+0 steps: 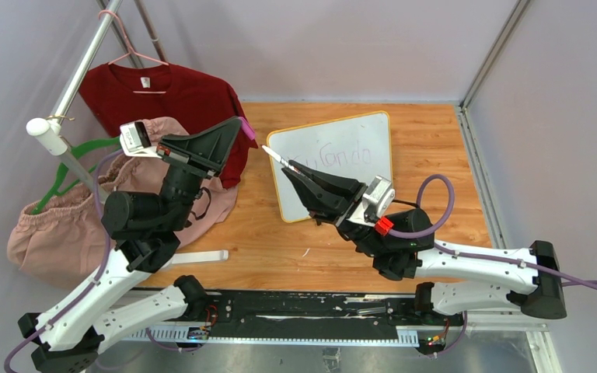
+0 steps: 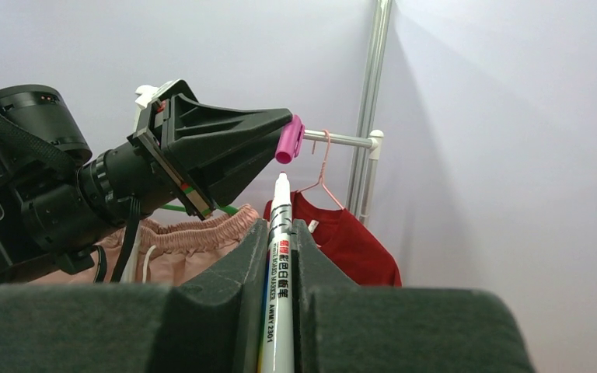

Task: Write a sentence on the whiteboard
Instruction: Close the whiteboard marker at the center of the board.

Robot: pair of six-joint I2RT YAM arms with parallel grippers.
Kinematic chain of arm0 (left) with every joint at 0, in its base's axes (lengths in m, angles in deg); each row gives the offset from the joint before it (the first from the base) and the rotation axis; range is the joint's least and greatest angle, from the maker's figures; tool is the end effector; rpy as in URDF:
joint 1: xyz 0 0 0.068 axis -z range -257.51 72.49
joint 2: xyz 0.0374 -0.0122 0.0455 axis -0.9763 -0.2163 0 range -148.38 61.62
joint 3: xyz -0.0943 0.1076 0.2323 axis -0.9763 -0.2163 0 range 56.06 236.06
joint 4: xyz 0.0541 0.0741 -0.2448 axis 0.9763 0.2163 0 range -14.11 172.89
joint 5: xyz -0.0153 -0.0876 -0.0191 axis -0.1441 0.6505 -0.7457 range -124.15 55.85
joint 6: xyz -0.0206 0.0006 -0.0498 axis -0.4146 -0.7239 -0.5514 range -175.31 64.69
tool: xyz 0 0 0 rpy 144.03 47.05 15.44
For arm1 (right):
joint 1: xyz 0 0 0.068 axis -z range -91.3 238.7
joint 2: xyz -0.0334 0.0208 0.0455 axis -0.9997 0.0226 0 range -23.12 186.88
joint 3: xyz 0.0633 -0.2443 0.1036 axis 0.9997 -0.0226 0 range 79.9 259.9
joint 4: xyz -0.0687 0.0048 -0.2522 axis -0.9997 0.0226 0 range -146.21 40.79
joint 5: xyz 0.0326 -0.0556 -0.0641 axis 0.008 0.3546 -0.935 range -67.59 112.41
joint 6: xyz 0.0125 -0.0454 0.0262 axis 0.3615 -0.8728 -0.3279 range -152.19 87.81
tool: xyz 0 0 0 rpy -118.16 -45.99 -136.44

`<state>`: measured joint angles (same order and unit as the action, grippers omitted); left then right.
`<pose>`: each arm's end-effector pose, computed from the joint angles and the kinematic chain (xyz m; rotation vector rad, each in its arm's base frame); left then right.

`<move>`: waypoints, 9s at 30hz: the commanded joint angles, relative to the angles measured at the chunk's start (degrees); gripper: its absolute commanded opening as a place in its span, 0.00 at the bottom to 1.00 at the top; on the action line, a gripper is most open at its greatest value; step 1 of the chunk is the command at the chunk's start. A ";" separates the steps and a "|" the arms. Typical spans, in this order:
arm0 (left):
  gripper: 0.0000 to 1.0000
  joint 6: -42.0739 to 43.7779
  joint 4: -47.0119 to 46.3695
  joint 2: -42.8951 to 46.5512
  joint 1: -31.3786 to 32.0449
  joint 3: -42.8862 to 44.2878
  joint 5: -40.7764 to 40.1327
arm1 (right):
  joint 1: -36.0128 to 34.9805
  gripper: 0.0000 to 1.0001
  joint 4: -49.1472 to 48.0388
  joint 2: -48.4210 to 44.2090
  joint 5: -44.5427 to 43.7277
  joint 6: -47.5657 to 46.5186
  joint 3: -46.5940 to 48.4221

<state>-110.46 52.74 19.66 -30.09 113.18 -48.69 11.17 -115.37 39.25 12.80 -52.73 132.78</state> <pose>0.0942 -0.0893 0.4793 -0.3308 0.9816 -1.5341 0.0532 0.2132 0.4493 -0.4400 0.6024 0.8912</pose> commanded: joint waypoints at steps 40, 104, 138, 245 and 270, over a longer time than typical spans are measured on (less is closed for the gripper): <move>0.00 -2.53 -1.80 0.40 -0.22 -1.83 1.60 | -0.77 0.00 -5.00 1.68 -1.57 0.67 3.17; 0.00 -4.93 -1.80 -0.10 -0.22 -3.51 3.87 | -4.90 0.00 -14.41 15.47 -10.00 -29.33 9.92; 0.00 -6.84 -1.72 -2.14 -0.22 -2.46 10.06 | -4.95 0.00 -13.62 17.07 -7.71 -32.55 12.11; 0.00 -9.02 -1.45 -5.64 8.73 -3.29 12.47 | -5.54 0.00 -12.64 21.02 -8.73 -38.34 15.97; 0.00 -6.24 -0.76 -6.54 15.26 -4.50 5.73 | -4.90 0.00 -12.80 21.64 -10.67 -39.46 17.32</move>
<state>-117.59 39.91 14.37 -19.53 111.76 -55.40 4.70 -131.45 60.10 3.73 -92.73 148.63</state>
